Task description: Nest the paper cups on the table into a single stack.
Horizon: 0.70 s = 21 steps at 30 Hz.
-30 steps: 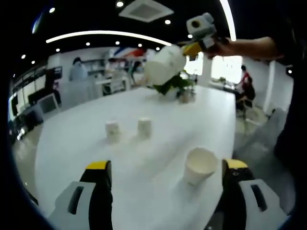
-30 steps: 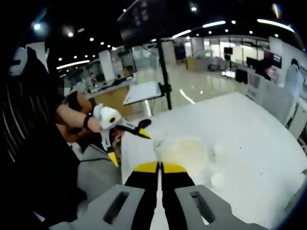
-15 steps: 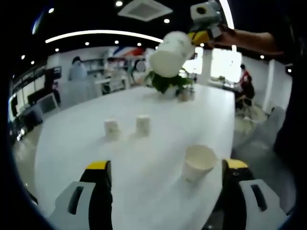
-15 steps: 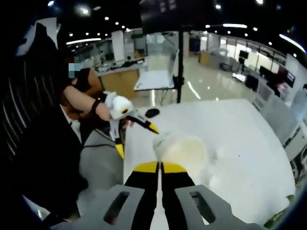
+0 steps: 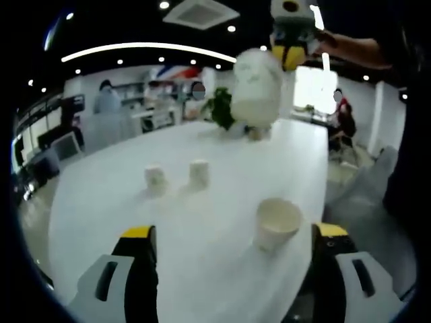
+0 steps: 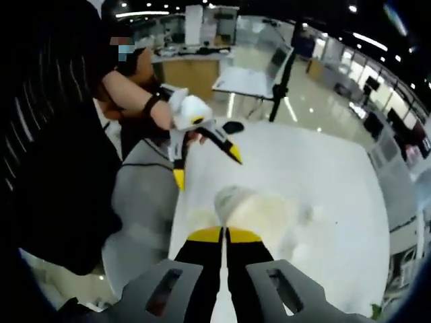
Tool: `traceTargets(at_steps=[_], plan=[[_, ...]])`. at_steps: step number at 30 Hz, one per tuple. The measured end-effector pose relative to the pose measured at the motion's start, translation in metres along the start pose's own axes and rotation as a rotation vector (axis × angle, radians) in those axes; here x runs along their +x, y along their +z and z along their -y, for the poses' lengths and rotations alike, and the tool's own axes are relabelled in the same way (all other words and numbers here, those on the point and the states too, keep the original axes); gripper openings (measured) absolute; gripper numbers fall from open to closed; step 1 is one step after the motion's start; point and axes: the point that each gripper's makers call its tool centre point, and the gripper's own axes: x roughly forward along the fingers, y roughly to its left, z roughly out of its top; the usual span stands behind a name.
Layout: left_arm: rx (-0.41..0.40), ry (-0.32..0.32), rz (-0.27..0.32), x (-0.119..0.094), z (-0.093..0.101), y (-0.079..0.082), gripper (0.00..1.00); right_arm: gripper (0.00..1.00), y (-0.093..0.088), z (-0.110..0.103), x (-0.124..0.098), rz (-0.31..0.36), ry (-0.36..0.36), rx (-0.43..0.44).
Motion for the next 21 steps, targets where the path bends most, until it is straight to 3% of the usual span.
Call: traceTargets(at_steps=[13, 21], plan=[[0.010, -0.001, -0.007, -0.002, 0.004, -0.004, 0.95, 0.00, -0.013, -0.029, 0.035, -0.188, 0.031, -0.263], [0.012, 0.000, -0.007, -0.003, 0.006, -0.004, 0.95, 0.00, -0.022, -0.044, 0.053, -0.232, 0.055, -0.346]])
